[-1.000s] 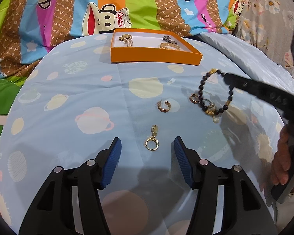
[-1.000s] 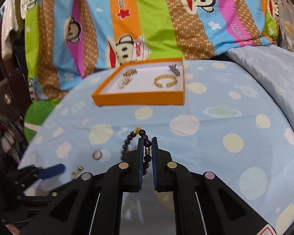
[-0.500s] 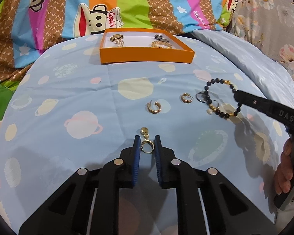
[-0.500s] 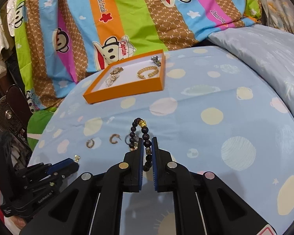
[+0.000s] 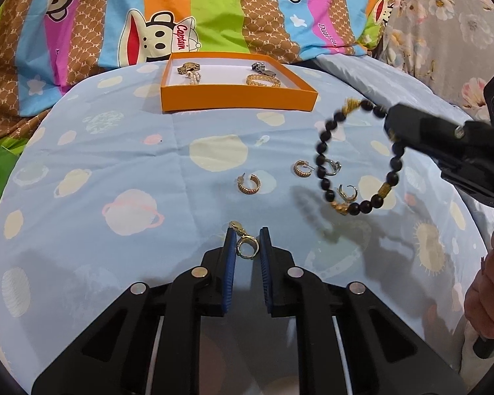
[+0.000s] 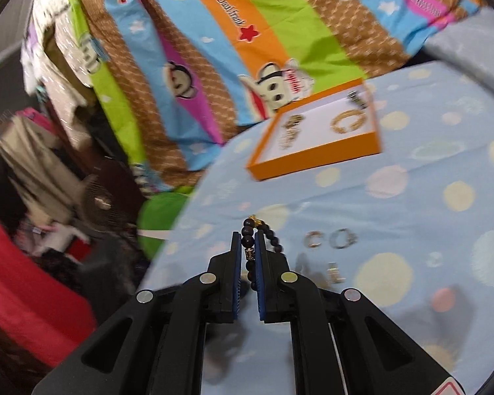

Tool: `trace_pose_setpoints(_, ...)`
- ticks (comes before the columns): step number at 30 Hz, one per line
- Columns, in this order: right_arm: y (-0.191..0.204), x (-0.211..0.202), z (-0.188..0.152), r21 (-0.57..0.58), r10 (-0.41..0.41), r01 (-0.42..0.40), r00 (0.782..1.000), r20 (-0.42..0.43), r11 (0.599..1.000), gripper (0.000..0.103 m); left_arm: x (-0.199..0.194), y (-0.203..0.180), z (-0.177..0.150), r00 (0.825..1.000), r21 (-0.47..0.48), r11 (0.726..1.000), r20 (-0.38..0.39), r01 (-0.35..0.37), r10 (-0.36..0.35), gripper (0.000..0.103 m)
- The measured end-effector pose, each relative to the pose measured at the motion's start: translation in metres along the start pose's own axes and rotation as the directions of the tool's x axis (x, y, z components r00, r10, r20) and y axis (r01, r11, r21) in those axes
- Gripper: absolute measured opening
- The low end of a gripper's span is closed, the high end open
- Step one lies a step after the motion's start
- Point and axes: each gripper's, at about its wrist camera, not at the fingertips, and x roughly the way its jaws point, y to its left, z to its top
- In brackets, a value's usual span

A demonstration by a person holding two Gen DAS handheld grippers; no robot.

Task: Organize jewelry
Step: 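Lift the bead bracelet toward the box while the left gripper grasps the gold pendant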

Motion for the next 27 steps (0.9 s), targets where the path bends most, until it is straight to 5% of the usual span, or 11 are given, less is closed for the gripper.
trace_pose_setpoints(5, 0.010, -0.011, 0.006, -0.017, -0.008, 0.009, 0.999, 0.041, 1.000, 0.007, -0.002, 0.000, 0.000, 1.000, 0.003, 1.000, 0.011, 0.005, -0.005, 0.013)
trace_pose_setpoints(19, 0.034, -0.035, 0.009, -0.173, -0.235, 0.255, 0.963, 0.128, 0.951, 0.007, -0.031, -0.002, 0.003, 0.996, 0.007, 0.999, 0.074, 0.043, -0.043, 0.013)
trace_pose_setpoints(27, 0.046, -0.018, 0.044, -0.268, -0.324, 0.348, 0.937, 0.130, 0.898, 0.007, -0.051, 0.015, 0.051, 0.993, 0.013, 0.999, 0.113, 0.033, -0.034, 0.013)
